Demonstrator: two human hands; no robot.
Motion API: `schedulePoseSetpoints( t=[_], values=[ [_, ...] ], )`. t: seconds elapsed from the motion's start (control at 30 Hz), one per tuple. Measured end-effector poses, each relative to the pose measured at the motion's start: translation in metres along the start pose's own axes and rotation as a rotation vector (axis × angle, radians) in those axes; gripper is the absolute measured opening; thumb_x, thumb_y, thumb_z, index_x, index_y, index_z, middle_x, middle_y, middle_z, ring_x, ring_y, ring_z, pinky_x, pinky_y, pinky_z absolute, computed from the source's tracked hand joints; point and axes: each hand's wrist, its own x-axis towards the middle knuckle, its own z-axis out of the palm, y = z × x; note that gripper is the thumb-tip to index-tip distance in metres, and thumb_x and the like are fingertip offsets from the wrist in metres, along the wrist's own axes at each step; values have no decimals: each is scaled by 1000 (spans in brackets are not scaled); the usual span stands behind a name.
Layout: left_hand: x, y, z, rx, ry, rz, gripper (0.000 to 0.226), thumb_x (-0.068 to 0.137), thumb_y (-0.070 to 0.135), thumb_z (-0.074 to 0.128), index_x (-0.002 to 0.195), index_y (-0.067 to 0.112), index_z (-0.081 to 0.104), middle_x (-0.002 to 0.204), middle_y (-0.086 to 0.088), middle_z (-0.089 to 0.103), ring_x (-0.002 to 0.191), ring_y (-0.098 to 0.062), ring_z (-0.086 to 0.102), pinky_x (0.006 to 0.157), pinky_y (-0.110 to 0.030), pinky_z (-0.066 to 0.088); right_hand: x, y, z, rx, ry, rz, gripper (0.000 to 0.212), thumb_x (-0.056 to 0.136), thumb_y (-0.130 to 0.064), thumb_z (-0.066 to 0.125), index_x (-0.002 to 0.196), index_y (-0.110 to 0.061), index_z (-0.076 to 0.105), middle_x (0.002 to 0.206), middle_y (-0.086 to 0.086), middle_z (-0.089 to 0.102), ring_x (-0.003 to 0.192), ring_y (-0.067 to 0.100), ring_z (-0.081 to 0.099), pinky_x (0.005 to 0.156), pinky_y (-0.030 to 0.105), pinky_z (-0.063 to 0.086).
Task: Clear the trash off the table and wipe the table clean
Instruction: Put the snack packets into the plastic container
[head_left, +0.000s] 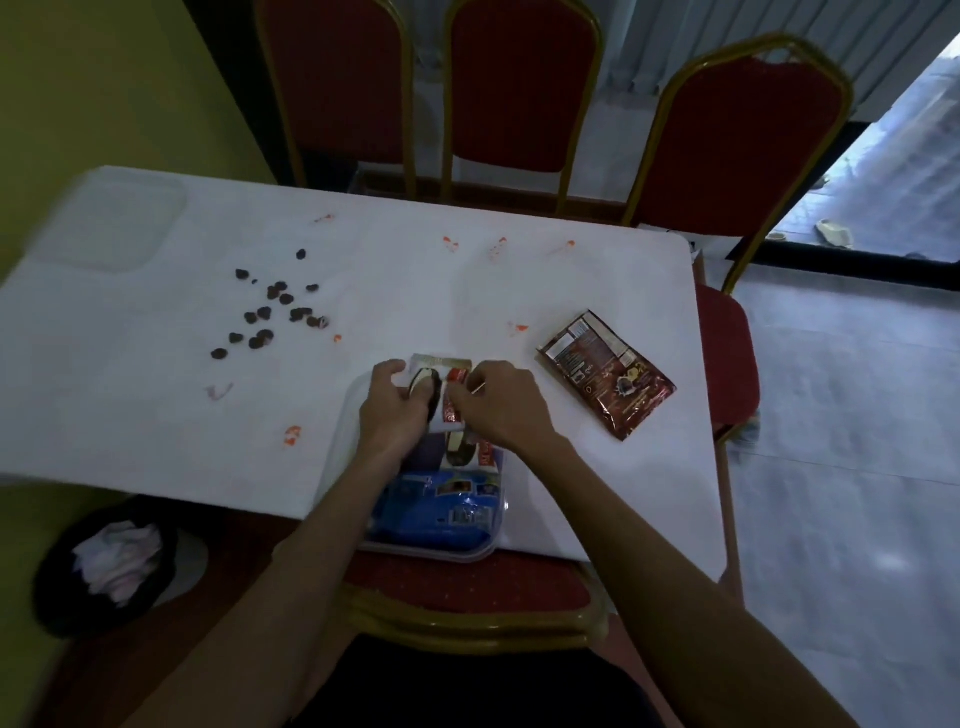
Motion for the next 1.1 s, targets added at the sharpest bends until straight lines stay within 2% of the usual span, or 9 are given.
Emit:
schedulePoseSetpoints(
  t=[0.1, 0.2, 0.4, 0.47, 0.53, 0.63, 0.8, 1.0, 1.1],
  values=[
    [2, -19, -6, 166, -14, -2, 43, 97, 33, 59, 134, 16, 45, 117, -15, 64, 91, -21, 58, 81, -28, 45, 2, 3, 10, -165, -30, -42, 28, 93, -41, 57, 96, -16, 69, 90, 1, 70, 76, 17, 65, 64, 28, 51],
    [2, -32, -1, 335, -68, 52, 42, 98, 22, 58, 135, 7, 46, 130, -19, 59, 109, -30, 59, 87, -32, 45, 1, 10, 12, -216, -41, -69, 22, 94, -33, 57, 98, -14, 68, 90, 2, 70, 75, 17, 63, 58, 25, 43],
    [-6, -43, 22, 654, 18, 424, 67, 78, -2, 71, 139, -3, 45, 138, -23, 46, 126, -39, 43, 102, -44, 43, 0, 26, 15, -266, -42, -122, 19, 93, -27, 56, 102, -15, 67, 94, 4, 70, 80, 21, 64, 71, 34, 55],
    [-4, -50, 27, 723, -35, 492, 74, 71, 0, 79, 138, -3, 49, 140, -25, 48, 130, -40, 44, 106, -47, 43, -1, 29, 17, -293, -46, -165, 18, 92, -24, 56, 103, -15, 67, 93, 5, 70, 79, 22, 64, 69, 31, 52],
    [-3, -58, 29, 780, -82, 501, 65, 69, 7, 82, 129, 0, 59, 131, -20, 58, 123, -37, 53, 100, -46, 49, -1, 31, 19, -324, -29, -194, 16, 93, -22, 55, 101, -14, 67, 90, 6, 70, 77, 23, 64, 68, 30, 49],
    [-7, -61, 26, 731, -86, 457, 41, 82, 3, 71, 122, 0, 64, 122, -17, 64, 115, -34, 57, 93, -45, 51, -3, 34, 24, -395, -12, -239, 14, 93, -20, 53, 96, -13, 64, 85, 5, 69, 74, 25, 62, 77, 35, 47],
    [-16, -70, 27, 701, -155, 456, 36, 87, -4, 59, 122, 5, 60, 115, -12, 62, 108, -29, 57, 91, -45, 52, -9, 40, 37, -525, 17, -299, 15, 93, -23, 49, 81, -17, 55, 74, 1, 65, 64, 19, 52, 85, 39, 38],
    [-21, -61, 23, 636, -174, 399, 26, 85, 1, 60, 107, 14, 63, 104, -5, 67, 95, -24, 63, 76, -39, 54, -17, 38, 39, -592, -13, -309, 19, 96, -32, 49, 93, -18, 62, 86, 1, 67, 87, 20, 59, 94, 42, 32],
    [-25, -53, 22, 575, -151, 389, 25, 90, 6, 58, 111, 19, 63, 104, 1, 68, 95, -20, 64, 75, -39, 55, -19, 37, 35, -407, 24, -327, 27, 95, -29, 43, 95, -18, 67, 87, 0, 70, 95, 21, 61, 102, 46, 27]
  ],
)
